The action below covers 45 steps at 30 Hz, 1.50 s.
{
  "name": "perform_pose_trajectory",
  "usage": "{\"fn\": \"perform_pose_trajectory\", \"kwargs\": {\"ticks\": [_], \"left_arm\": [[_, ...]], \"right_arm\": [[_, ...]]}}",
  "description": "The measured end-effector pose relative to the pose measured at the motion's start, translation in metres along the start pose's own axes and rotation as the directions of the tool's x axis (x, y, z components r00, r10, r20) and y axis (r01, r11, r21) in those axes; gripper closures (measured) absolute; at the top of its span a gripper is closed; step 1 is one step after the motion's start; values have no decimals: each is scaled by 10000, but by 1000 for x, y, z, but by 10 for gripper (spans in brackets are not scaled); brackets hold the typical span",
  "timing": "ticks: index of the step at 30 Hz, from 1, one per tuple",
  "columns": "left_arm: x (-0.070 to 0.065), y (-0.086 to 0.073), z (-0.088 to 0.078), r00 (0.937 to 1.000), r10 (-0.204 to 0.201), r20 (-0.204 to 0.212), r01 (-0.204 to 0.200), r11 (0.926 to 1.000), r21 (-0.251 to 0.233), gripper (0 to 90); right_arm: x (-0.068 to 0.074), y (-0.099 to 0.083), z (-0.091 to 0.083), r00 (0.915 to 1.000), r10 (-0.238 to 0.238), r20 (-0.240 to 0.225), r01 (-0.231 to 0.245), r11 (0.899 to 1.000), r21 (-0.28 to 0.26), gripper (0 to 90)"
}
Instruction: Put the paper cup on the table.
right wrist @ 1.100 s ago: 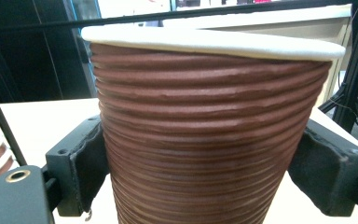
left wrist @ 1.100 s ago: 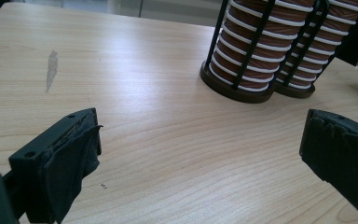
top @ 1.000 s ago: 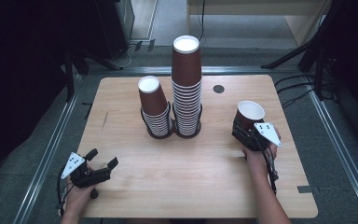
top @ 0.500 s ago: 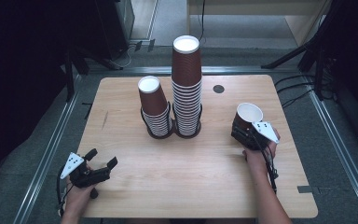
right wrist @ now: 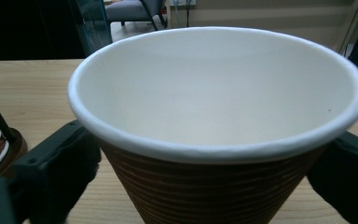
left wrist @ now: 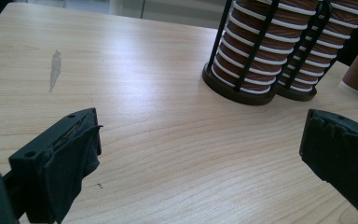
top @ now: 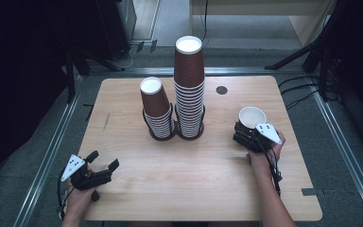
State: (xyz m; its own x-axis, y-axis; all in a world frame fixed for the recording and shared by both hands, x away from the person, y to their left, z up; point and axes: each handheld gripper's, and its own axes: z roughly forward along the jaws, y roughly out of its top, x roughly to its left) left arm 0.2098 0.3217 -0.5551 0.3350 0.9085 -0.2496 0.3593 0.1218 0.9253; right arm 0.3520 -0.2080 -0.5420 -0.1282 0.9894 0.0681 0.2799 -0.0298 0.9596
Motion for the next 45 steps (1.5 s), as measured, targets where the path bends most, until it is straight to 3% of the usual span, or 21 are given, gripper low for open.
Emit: {"fn": "perform_pose_trajectory", "kwargs": {"ticks": [7, 23, 45], "left_arm": [[0, 0, 0, 10000, -5, 20, 5, 10000, -15, 0], [0, 0, -1, 10000, 37, 3, -37, 10000, 1, 0], [0, -1, -1, 10000, 33, -4, -33, 10000, -56, 0]], "right_arm": [[-3, 0, -3, 9997, 227, -26, -227, 9997, 93, 0], [-7, -3, -20, 9996, 221, -171, -223, 9997, -124, 0], [-13, 5, -61, 9989, 166, -440, -193, 9979, -624, 0]]}}
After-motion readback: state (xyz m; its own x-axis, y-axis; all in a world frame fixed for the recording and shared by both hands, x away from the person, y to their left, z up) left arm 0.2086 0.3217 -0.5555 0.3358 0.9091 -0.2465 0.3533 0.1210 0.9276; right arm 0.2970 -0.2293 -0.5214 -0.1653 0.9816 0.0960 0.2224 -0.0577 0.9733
